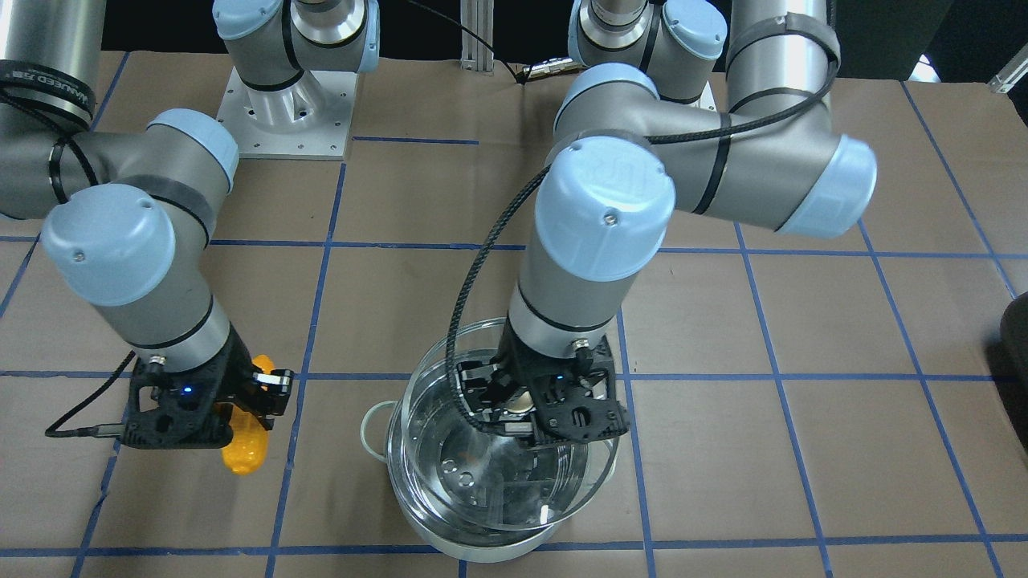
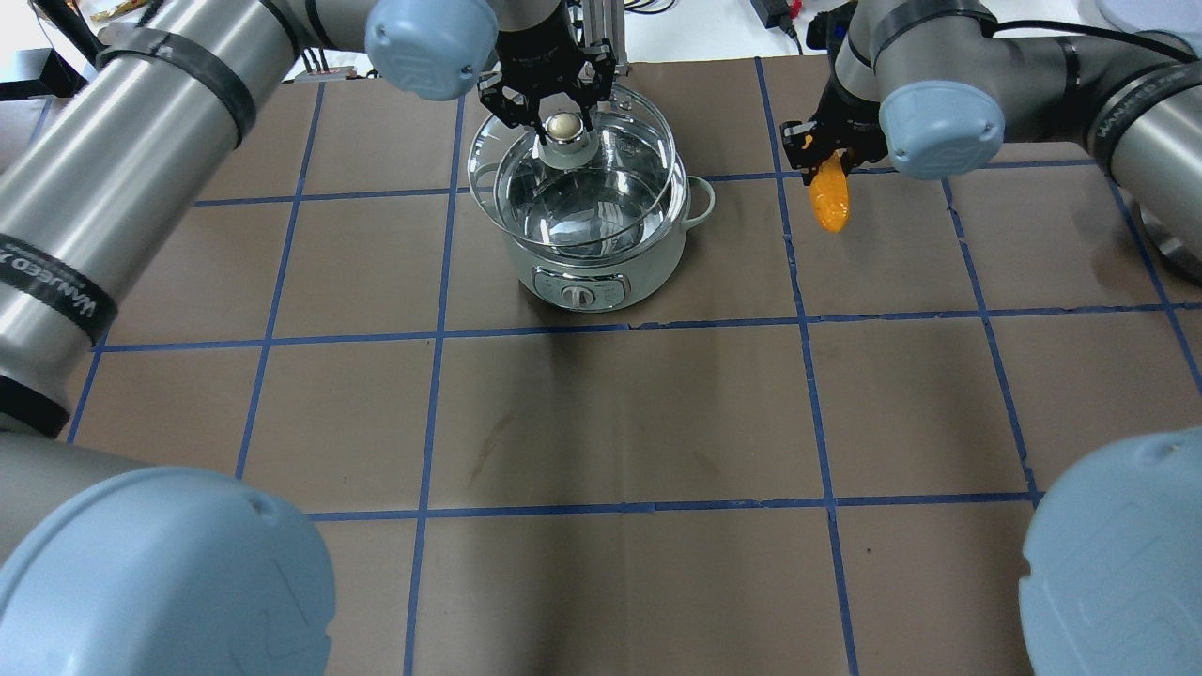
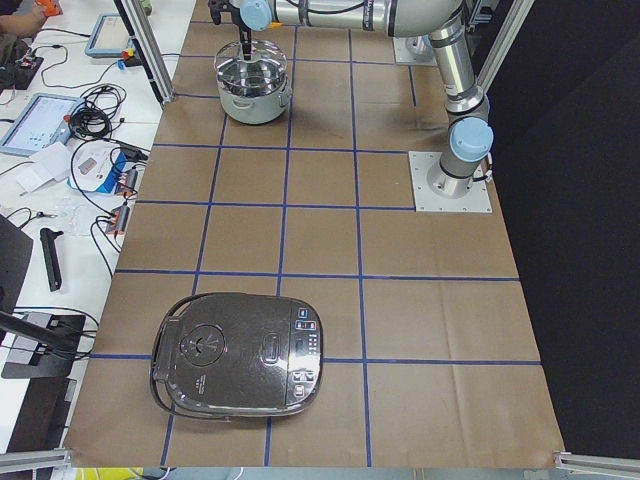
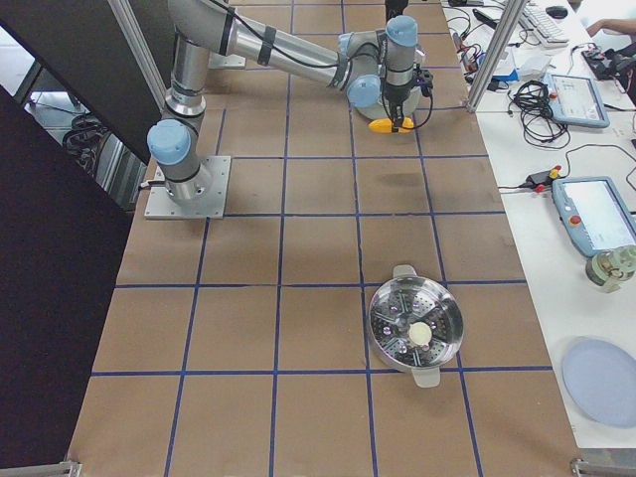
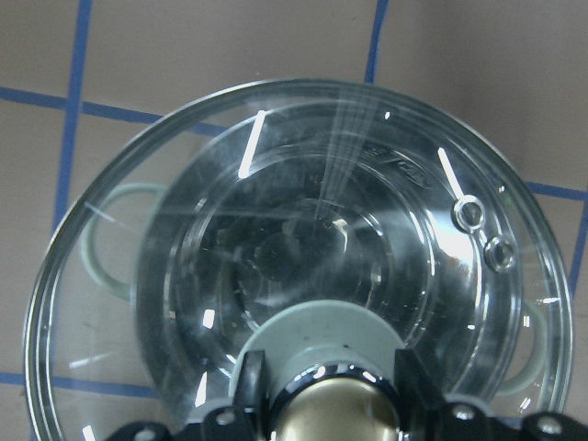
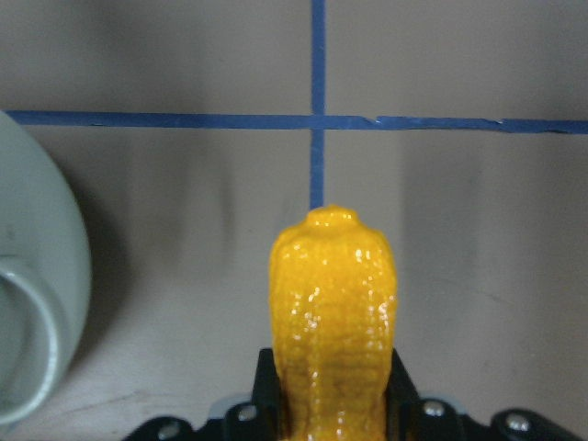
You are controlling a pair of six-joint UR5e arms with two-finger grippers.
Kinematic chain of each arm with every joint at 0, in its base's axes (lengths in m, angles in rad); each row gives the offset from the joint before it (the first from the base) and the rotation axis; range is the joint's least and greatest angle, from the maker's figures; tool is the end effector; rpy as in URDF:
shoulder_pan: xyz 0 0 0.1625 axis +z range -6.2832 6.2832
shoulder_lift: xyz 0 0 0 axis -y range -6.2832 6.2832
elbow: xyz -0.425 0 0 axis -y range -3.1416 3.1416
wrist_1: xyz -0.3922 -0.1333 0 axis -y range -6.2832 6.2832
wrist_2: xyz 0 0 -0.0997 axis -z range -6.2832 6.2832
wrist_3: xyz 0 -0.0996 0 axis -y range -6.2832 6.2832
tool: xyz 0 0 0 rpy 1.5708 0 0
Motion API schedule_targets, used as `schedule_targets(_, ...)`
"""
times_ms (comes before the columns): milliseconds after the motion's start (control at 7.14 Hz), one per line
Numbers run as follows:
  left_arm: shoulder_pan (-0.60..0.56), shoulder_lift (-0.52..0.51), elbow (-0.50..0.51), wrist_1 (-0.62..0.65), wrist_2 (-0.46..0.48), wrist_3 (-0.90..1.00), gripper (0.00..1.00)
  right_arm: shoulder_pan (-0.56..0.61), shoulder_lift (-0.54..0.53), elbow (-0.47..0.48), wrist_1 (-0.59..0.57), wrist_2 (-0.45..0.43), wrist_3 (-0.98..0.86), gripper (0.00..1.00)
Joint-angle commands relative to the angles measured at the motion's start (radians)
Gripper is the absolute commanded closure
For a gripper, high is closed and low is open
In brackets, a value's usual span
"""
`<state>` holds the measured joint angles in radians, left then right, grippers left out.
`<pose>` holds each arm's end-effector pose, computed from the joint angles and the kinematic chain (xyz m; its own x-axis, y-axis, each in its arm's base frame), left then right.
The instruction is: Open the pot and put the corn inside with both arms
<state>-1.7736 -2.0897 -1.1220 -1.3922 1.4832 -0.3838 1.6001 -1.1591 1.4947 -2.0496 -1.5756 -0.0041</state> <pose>-0.2825 -0.6687 0.4162 -0.9780 -0.1700 0.1212 -0.1790 0.9815 -0.0678 0.1519 -0.6491 0.3385 -0.9995 -0.0327 0.0053 -0.0331 0.9892 -0.1427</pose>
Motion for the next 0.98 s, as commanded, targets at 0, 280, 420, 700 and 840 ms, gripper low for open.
schedule_targets(0,0.194,0.071,-0.044,-0.076,-0.003,0.216,0.86,0.2,0.114,-0.223,0.08,-0.009,0.204,0.92)
schedule_targets(280,0.319,0.079,-0.16,-0.036,0.0,0.41,0.9,0.315,0.247,-0.371,0.08,-0.03,0.326,0.92)
schedule_targets(420,0.356,0.068,-0.227,0.045,-0.001,0.455,0.9,0.342,0.28,-0.372,0.068,-0.049,0.364,0.92)
schedule_targets(700,0.39,0.051,-0.403,0.312,-0.003,0.514,0.9,0.342,0.329,-0.361,0.025,-0.047,0.36,0.91)
schedule_targets(840,0.394,0.024,-0.423,0.367,-0.001,0.525,0.9,0.342,0.351,-0.337,0.022,-0.049,0.354,0.91)
